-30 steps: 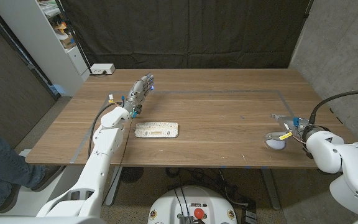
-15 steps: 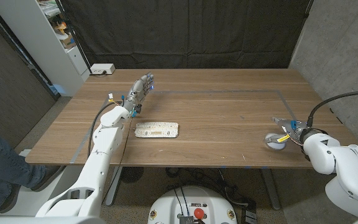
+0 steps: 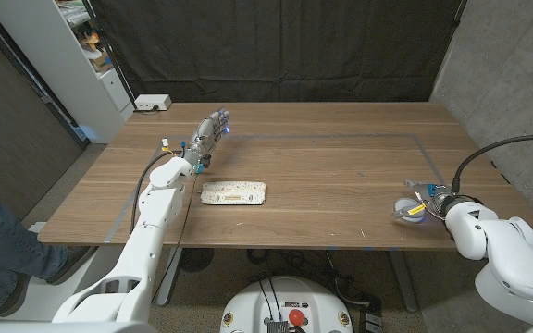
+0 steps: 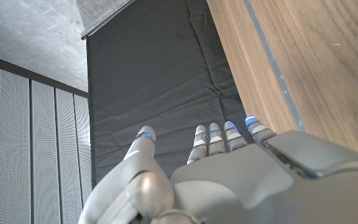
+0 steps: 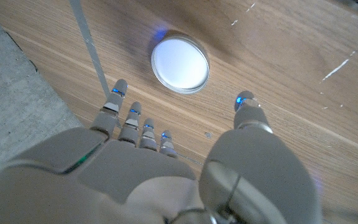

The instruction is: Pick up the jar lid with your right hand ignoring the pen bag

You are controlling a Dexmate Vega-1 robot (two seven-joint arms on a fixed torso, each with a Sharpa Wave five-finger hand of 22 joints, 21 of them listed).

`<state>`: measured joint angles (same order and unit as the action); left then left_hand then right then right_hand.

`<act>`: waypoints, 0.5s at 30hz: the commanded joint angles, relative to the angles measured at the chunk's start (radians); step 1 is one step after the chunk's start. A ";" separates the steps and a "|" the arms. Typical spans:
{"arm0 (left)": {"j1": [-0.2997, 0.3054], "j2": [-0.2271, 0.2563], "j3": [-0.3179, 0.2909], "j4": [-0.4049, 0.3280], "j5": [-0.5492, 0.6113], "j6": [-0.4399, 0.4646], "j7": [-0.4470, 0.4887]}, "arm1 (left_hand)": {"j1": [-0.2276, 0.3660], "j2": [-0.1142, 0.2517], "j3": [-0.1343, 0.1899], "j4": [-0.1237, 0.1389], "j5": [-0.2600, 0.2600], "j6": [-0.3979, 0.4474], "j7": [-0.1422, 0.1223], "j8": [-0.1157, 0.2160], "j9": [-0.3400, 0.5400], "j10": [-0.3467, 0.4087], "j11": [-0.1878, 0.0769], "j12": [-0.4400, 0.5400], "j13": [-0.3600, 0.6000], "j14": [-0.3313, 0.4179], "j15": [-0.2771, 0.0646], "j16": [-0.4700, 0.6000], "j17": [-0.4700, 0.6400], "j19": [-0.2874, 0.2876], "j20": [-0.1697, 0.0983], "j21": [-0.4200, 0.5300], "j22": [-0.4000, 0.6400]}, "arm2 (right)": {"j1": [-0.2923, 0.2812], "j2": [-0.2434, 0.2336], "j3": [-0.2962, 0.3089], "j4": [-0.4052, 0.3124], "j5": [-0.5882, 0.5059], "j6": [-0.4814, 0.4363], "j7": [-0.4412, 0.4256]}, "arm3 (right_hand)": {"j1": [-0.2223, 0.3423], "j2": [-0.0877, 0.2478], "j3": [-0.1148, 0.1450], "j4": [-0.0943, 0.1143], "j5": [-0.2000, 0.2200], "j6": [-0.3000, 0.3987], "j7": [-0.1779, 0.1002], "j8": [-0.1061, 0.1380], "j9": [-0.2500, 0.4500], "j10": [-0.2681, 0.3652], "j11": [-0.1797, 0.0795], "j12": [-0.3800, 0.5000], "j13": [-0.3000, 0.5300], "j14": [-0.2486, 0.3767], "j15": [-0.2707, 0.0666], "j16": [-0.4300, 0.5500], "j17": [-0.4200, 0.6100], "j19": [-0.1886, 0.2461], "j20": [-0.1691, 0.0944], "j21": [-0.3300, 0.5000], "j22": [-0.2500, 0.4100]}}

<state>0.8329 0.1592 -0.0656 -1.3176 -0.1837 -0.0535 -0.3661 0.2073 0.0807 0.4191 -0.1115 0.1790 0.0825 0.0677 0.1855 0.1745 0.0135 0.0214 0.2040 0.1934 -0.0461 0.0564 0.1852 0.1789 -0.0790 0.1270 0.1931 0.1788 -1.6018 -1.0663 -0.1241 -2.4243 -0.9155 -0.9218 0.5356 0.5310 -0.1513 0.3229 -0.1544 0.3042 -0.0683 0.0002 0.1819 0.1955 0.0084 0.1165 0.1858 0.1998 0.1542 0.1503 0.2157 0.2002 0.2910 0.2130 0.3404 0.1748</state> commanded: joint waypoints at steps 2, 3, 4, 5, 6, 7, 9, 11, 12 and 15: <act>-0.007 0.001 -0.002 0.012 0.000 -0.005 -0.003 | 0.002 0.006 0.002 0.004 0.002 0.008 -0.002 0.004 0.003 0.004 -0.004 0.007 0.001 0.009 0.006 0.005 0.003 -0.002 0.008 0.007 0.004 | 0.050 -0.086 -0.070 0.007 0.115 -0.088 -0.069 | 0.010 -0.002 -0.007 0.001 0.011 0.008 -0.002 0.014 0.002 0.001 0.006 0.012 0.003 0.015 0.001 0.008 0.000 0.019 0.000 0.001 0.003; -0.008 0.002 -0.002 0.013 0.000 -0.005 -0.003 | 0.002 0.006 0.002 0.004 0.002 0.007 -0.002 0.003 0.003 0.003 -0.004 0.007 0.001 0.008 0.006 0.005 0.003 -0.002 0.008 0.007 0.004 | 0.057 -0.094 -0.076 0.007 0.126 -0.097 -0.074 | 0.011 -0.002 -0.007 0.001 0.012 0.008 -0.003 0.014 0.002 0.002 0.006 0.012 0.003 0.015 0.001 0.008 0.000 0.020 0.000 0.001 0.003; -0.008 0.001 -0.002 0.014 -0.001 -0.005 -0.003 | 0.002 0.007 0.002 0.004 0.002 0.007 -0.002 0.003 0.003 0.004 -0.004 0.007 0.001 0.008 0.006 0.005 0.003 -0.002 0.008 0.007 0.004 | 0.058 -0.101 -0.078 0.007 0.141 -0.101 -0.084 | 0.012 -0.002 -0.007 0.001 0.013 0.010 -0.004 0.015 0.002 0.003 0.005 0.013 0.003 0.015 0.001 0.008 0.000 0.024 0.000 0.001 0.003; -0.008 0.001 -0.002 0.016 -0.001 -0.005 -0.003 | 0.002 0.007 0.002 0.004 0.002 0.007 -0.002 0.004 0.003 0.004 -0.004 0.007 0.001 0.009 0.006 0.005 0.003 -0.003 0.008 0.007 0.004 | 0.057 -0.108 -0.075 0.007 0.159 -0.101 -0.097 | 0.013 -0.001 -0.008 0.001 0.014 0.013 -0.006 0.016 0.002 0.003 0.004 0.013 0.003 0.017 0.000 0.009 0.000 0.028 0.000 0.002 0.003; -0.009 0.000 -0.002 0.018 -0.001 -0.006 -0.003 | 0.002 0.007 0.002 0.004 0.002 0.007 -0.002 0.003 0.003 0.004 -0.004 0.007 0.001 0.009 0.006 0.005 0.003 -0.002 0.009 0.007 0.004 | 0.061 -0.114 -0.078 0.007 0.174 -0.106 -0.106 | 0.015 -0.001 -0.009 0.002 0.017 0.023 -0.008 0.020 0.002 0.008 0.000 0.015 0.003 0.021 -0.003 0.010 0.000 0.038 0.000 0.002 0.003; -0.009 0.001 -0.002 0.019 -0.001 -0.005 -0.004 | 0.002 0.007 0.002 0.004 0.002 0.006 -0.002 0.003 0.003 0.004 -0.004 0.007 0.001 0.008 0.007 0.005 0.003 -0.002 0.009 0.007 0.004 | 0.063 -0.120 -0.080 0.007 0.190 -0.109 -0.117 | 0.016 -0.001 -0.009 0.002 0.018 0.025 -0.008 0.021 0.002 0.009 -0.001 0.016 0.003 0.021 -0.004 0.010 0.000 0.040 0.000 0.003 0.003; -0.010 0.000 -0.002 0.021 -0.001 -0.007 -0.004 | 0.002 0.007 0.002 0.004 0.002 0.007 -0.002 0.003 0.003 0.004 -0.005 0.007 0.001 0.009 0.006 0.005 0.003 -0.002 0.010 0.007 0.004 | 0.067 -0.135 -0.084 0.008 0.221 -0.115 -0.140 | 0.018 0.000 -0.011 0.003 0.021 0.035 -0.009 0.025 0.003 0.015 -0.002 0.018 0.003 0.023 -0.007 0.010 0.000 0.049 0.001 0.003 0.003; -0.010 -0.001 -0.001 0.022 0.000 -0.007 -0.003 | 0.002 0.007 0.002 0.005 0.002 0.007 -0.002 0.003 0.003 0.004 -0.005 0.007 0.001 0.010 0.007 0.005 0.003 -0.002 0.010 0.007 0.004 | 0.074 -0.147 -0.090 0.009 0.253 -0.122 -0.162 | 0.019 0.001 -0.011 0.003 0.022 0.038 -0.009 0.026 0.003 0.020 -0.002 0.020 0.003 0.025 -0.009 0.011 0.000 0.054 0.001 0.004 0.003; -0.010 -0.001 0.000 0.022 0.001 -0.007 -0.003 | 0.002 0.007 0.002 0.005 0.002 0.007 -0.002 0.003 0.003 0.004 -0.005 0.007 0.001 0.010 0.006 0.006 0.003 -0.002 0.010 0.007 0.004 | 0.075 -0.154 -0.091 0.010 0.270 -0.124 -0.174 | 0.020 0.001 -0.012 0.003 0.023 0.041 -0.011 0.027 0.003 0.022 -0.001 0.021 0.003 0.026 -0.010 0.011 0.000 0.058 0.001 0.004 0.003; -0.010 -0.001 0.001 0.021 0.002 -0.005 -0.001 | 0.002 0.007 0.002 0.005 0.002 0.007 -0.003 0.003 0.003 0.005 -0.006 0.007 0.001 0.011 0.007 0.006 0.003 -0.002 0.010 0.007 0.004 | 0.083 -0.174 -0.097 0.015 0.322 -0.131 -0.210 | 0.024 0.003 -0.013 0.004 0.027 0.053 -0.013 0.031 0.003 0.028 -0.002 0.023 0.003 0.034 -0.012 0.014 0.000 0.071 0.001 0.005 0.003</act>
<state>0.8253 0.1602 -0.0665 -1.3025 -0.1837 -0.0570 -0.3686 0.2073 0.0807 0.4191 -0.1115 0.1789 0.0824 0.0677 0.1855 0.1745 0.0136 0.0215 0.2040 0.1933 -0.0400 0.0625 0.1852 0.1789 -0.0790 0.1269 0.1931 0.1788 -1.5468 -1.1726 -0.1940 -2.4173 -0.7449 -1.0149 0.4272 0.5416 -0.1509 0.3115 -0.1512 0.3227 -0.0247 -0.0143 0.2052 0.1956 0.0255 0.1110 0.2012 0.2000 0.1739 0.1409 0.2234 0.2002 0.3448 0.2157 0.3404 0.1747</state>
